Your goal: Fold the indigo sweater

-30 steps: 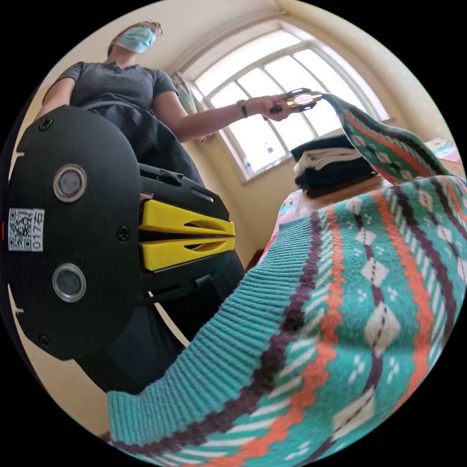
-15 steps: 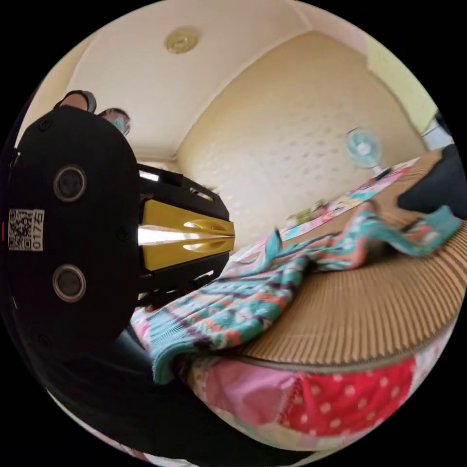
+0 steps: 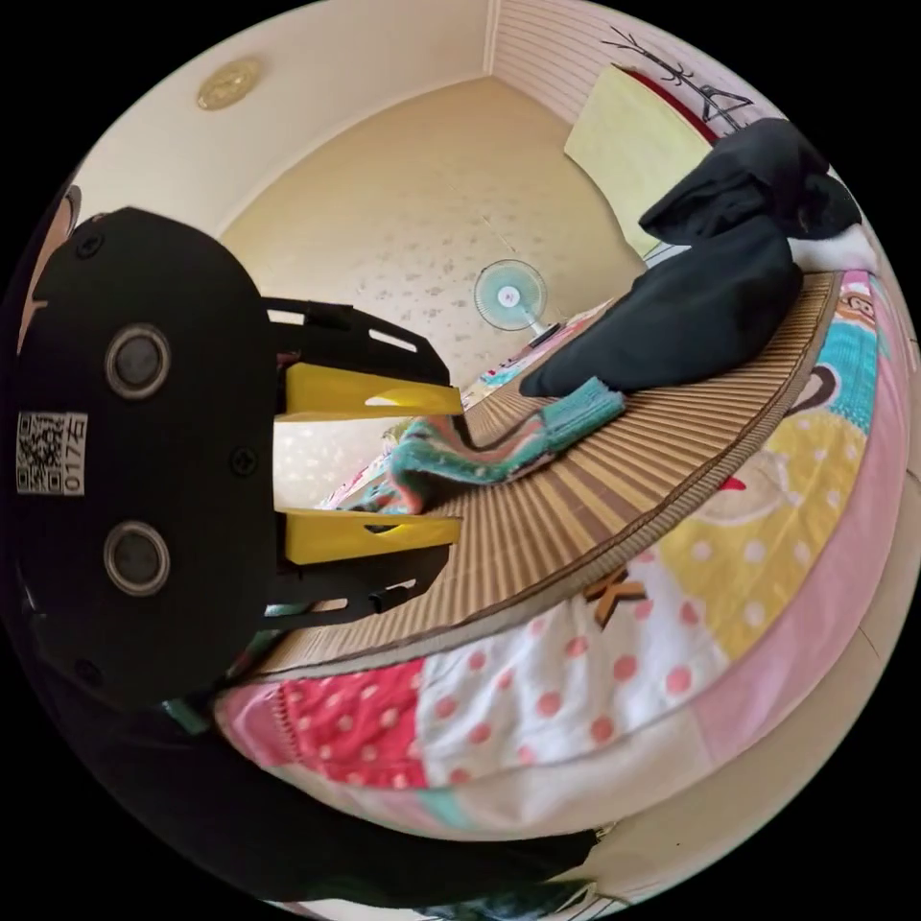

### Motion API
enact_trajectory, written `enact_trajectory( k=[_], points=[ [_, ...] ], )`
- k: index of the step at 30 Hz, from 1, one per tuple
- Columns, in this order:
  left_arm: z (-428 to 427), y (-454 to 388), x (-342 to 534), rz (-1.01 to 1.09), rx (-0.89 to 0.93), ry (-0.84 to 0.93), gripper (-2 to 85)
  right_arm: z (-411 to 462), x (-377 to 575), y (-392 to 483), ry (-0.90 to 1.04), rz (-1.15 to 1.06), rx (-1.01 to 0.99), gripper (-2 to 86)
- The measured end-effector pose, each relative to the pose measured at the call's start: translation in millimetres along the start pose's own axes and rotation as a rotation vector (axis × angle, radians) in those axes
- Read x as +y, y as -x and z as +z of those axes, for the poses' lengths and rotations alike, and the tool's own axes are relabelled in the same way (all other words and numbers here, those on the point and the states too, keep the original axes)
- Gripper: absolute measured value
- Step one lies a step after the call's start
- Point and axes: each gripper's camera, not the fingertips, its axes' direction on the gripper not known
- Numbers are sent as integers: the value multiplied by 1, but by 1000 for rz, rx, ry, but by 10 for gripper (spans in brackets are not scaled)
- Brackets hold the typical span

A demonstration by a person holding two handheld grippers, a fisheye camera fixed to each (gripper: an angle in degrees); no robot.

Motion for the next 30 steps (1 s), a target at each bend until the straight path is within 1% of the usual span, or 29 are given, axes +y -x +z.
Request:
enact_trajectory(
  k=[4, 6, 7, 9, 10, 11, 12, 14, 15, 16, 17, 18, 20, 21, 23, 24, 25, 26, 28, 30],
  points=[
    [2, 15, -2, -93, -41, 34, 33, 20, -14, -6, -48, 97, -97, 121],
    [6, 18, -6, -111, -47, 58, 11, 25, -16, -10, -44, 161, -102, 96],
    [11, 20, -10, -125, -46, 76, 1, 26, -13, -8, -50, 171, -90, 68],
    [15, 26, -16, -187, -17, 94, -3, 26, -5, 2, -61, 108, -148, 50],
    [14, 30, -20, -237, 6, 106, -4, 32, 1, 10, -23, 39, -239, 45],
    [14, 30, -22, -253, 8, 114, -5, 42, 11, 19, 48, -29, -333, 41],
    [14, 27, -26, -268, -14, 127, -5, 48, 18, 24, 83, -59, -384, 40],
    [14, 19, -31, -261, -69, 150, -6, 71, 62, 47, 206, -190, -613, 37],
    [15, 14, -34, -248, -100, 171, -6, 78, 75, 54, 242, -223, -644, 37],
    [15, 10, -36, -231, -123, 191, -6, 93, 106, 67, 327, -294, -659, 37],
    [15, 8, -36, -220, -131, 200, -6, 114, 143, 79, 434, -369, -607, 37],
    [15, 6, -36, -198, -142, 212, -6, 125, 163, 84, 488, -409, -565, 38],
    [14, 4, -33, -167, -143, 218, -6, 173, 253, 89, 685, -578, -373, 41],
    [13, 4, -29, -156, -134, 212, -7, 186, 276, 86, 733, -619, -317, 42],
    [10, 4, -21, -152, -121, 196, -8, 242, 364, 52, 957, -721, -70, 54],
    [7, 3, -14, -148, -122, 187, -8, 256, 382, 37, 1024, -730, -3, 52],
    [4, 3, -7, -136, -137, 180, -8, 279, 409, 4, 1142, -728, 146, 49],
    [1, 3, -2, -123, -147, 175, -7, 291, 427, -33, 1209, -699, 284, 36],
    [-12, 4, 22, -48, -198, 135, -2, 288, 435, -81, 1240, -621, 394, 25],
    [-26, 9, 47, -8, -264, 82, 8, 267, 433, -116, 1244, -577, 415, 20]
  ],
)
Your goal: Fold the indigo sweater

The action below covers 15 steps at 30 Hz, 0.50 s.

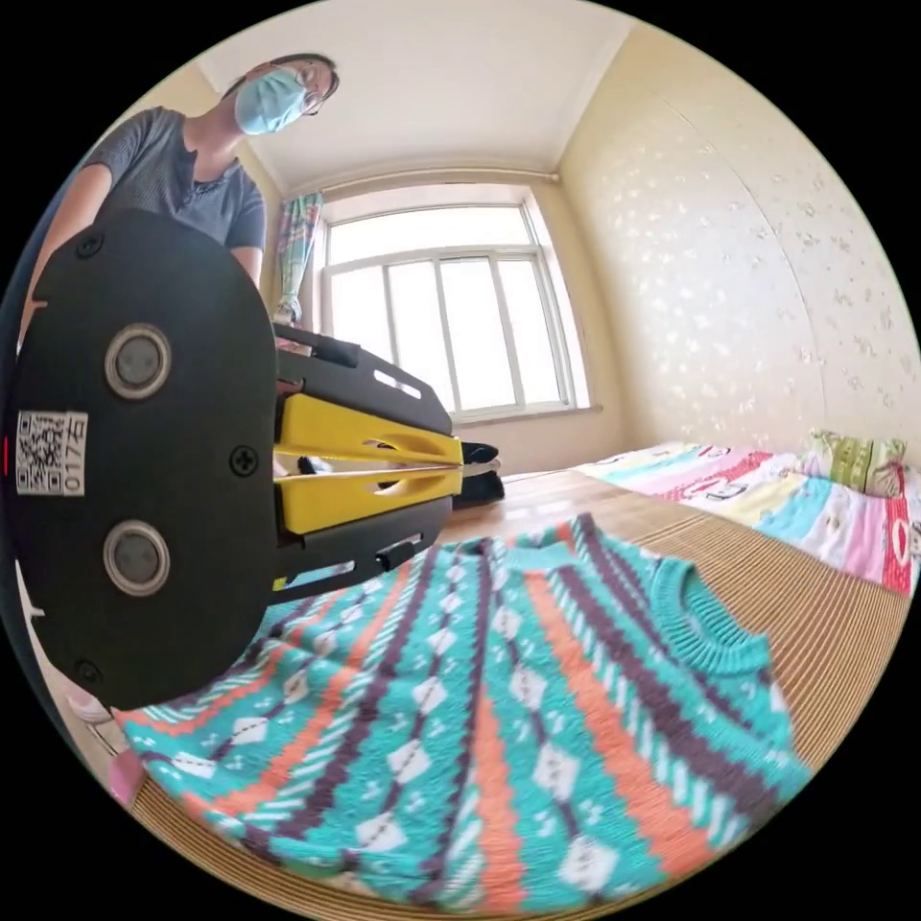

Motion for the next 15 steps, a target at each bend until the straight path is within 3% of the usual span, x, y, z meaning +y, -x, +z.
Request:
enact_trajectory(
  k=[3, 5, 9, 12, 15],
  points=[
    [-18, 29, 54, -26, -56, -160, 37, -5, 60, -45, -6, 79, 118, 21],
    [-26, 54, 90, -105, -50, -283, 48, -22, 116, -78, -29, 192, 309, 36],
    [-42, 106, 189, -467, -122, -657, 76, -53, 202, -109, -131, 343, 552, 82],
    [-22, 141, 214, -543, 67, -666, 122, -57, 250, -127, -141, 434, 635, 140],
    [0, 152, 215, -508, 111, -603, 122, -38, 267, -147, -66, 493, 661, 174]
  ],
)
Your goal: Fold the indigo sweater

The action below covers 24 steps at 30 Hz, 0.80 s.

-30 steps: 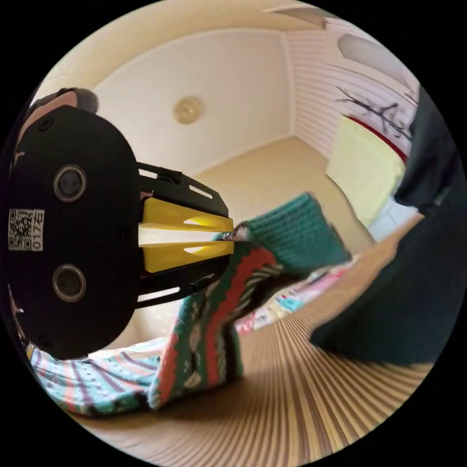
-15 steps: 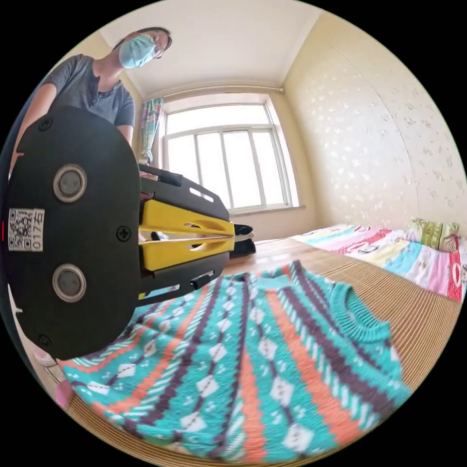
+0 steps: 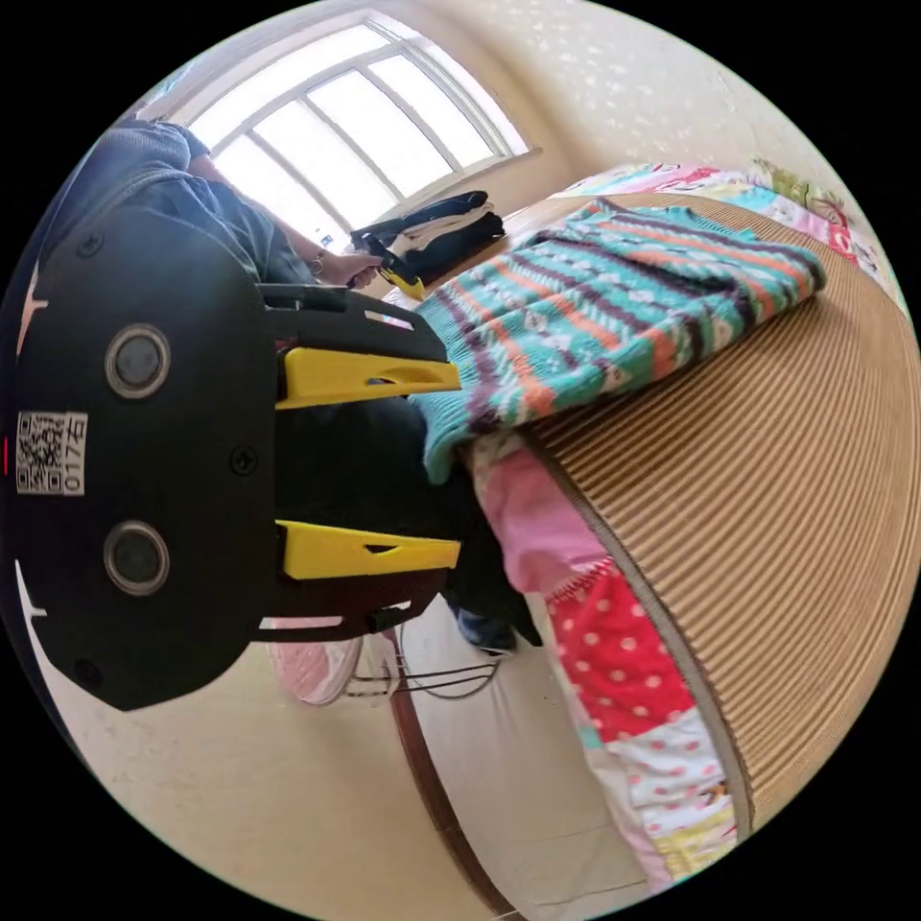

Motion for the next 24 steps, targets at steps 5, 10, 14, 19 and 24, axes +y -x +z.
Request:
enact_trajectory(
  k=[5, 10, 14, 19, 24],
  points=[
    [39, 8, 8, 46, -11, 212, 55, 53, -20, 24, 104, -15, 76, 100],
    [30, 19, 11, 217, 104, 315, 43, 61, -44, 48, 239, -95, 41, 42],
    [-1, 37, 19, 397, 586, 383, 40, 10, -30, 43, 252, -427, -567, 29],
    [-93, 56, 49, 706, 1106, 184, 39, -90, 14, 14, -111, -683, -1061, 18],
    [-143, 50, 57, 853, 1238, -100, 42, -122, 14, 13, -269, -768, -1248, 13]
  ],
)
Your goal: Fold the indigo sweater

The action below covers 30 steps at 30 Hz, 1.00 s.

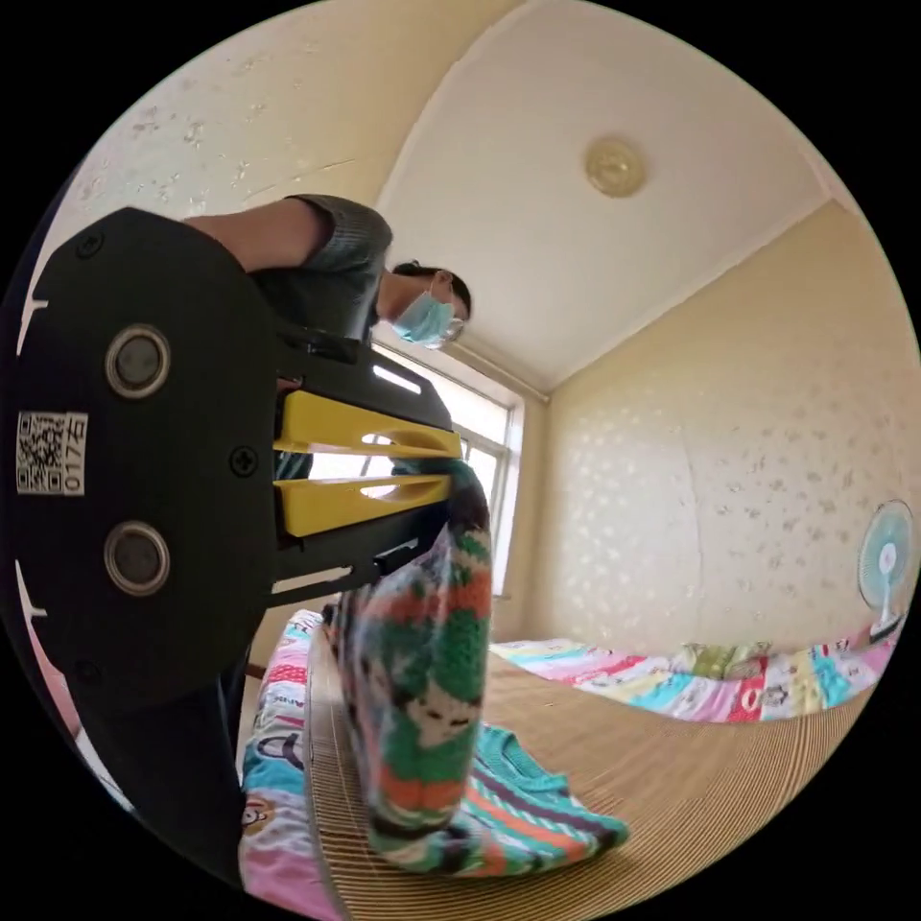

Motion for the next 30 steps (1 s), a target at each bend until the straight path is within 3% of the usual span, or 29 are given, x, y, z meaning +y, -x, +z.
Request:
enact_trajectory(
  k=[4, 7, 12, 15, 18, 21, 26, 28, 30],
  points=[
    [-13, 61, -26, -281, -223, -135, 43, -39, -29, -63, -241, 293, 262, 13],
    [-25, 106, -47, -485, -391, -263, 36, -64, -49, -118, -395, 445, 287, 17],
    [-52, 137, -70, -604, -472, -545, 19, -82, -91, -156, -550, 436, 399, 26],
    [-60, 143, -68, -705, -702, -480, 77, -97, -94, -167, -688, 451, 399, 30],
    [-57, 157, -50, -799, -884, -288, 148, -92, -108, -185, -542, 475, 393, 36],
    [-45, 176, -16, -852, -906, -113, 178, -67, -120, -204, -227, 506, 473, 51],
    [-36, 200, 33, -937, -657, -158, 139, 10, -108, -258, 347, 635, 684, 133],
    [-38, 213, 50, -1085, -460, -216, 104, 44, -102, -277, 497, 652, 715, 160],
    [-29, 208, 36, -1004, -431, -142, 87, 81, -100, -293, 613, 645, 734, 185]
  ],
)
